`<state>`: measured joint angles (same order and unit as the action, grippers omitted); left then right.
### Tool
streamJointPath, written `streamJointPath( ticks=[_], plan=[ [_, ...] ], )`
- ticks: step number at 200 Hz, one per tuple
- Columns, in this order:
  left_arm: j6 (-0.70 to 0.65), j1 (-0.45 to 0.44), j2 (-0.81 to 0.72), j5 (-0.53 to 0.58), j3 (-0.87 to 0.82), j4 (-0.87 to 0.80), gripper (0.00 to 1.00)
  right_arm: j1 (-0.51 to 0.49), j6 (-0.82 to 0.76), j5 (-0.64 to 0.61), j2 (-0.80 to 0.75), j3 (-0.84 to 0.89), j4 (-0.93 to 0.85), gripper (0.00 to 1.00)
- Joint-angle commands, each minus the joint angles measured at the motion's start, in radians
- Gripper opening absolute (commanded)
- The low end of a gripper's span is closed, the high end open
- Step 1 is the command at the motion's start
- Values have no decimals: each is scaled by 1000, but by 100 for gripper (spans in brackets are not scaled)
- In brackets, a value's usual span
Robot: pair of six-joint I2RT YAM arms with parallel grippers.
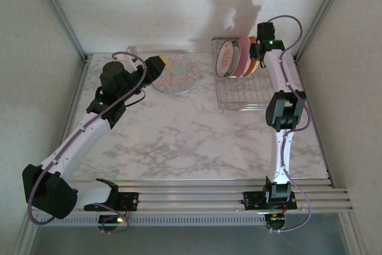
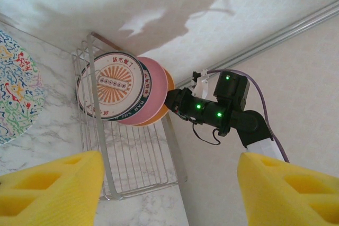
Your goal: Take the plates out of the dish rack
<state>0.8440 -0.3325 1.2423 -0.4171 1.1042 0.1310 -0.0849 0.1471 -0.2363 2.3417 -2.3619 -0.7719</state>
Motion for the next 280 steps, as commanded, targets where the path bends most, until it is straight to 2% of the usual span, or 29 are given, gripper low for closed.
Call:
streamJointPath(
  ticks=[1, 35, 79, 138, 280],
  plan=[
    [-10, -8, -24, 12, 29, 25, 67, 3, -4, -8, 12, -27, 3, 18],
    [-7, -10, -25, 10, 27, 27, 67, -1, -7, -15, 6, -30, 5, 14],
    [-6, -9, -27, 9, 23, 28, 67, -27, -35, -79, 1, -49, 8, 0],
    [-3, -9, -35, 9, 14, 31, 67, -81, -83, -274, -6, -62, 19, 0],
    [3, -9, -41, 10, 5, 39, 67, -120, -136, -484, -30, -66, 46, 0]
  ],
)
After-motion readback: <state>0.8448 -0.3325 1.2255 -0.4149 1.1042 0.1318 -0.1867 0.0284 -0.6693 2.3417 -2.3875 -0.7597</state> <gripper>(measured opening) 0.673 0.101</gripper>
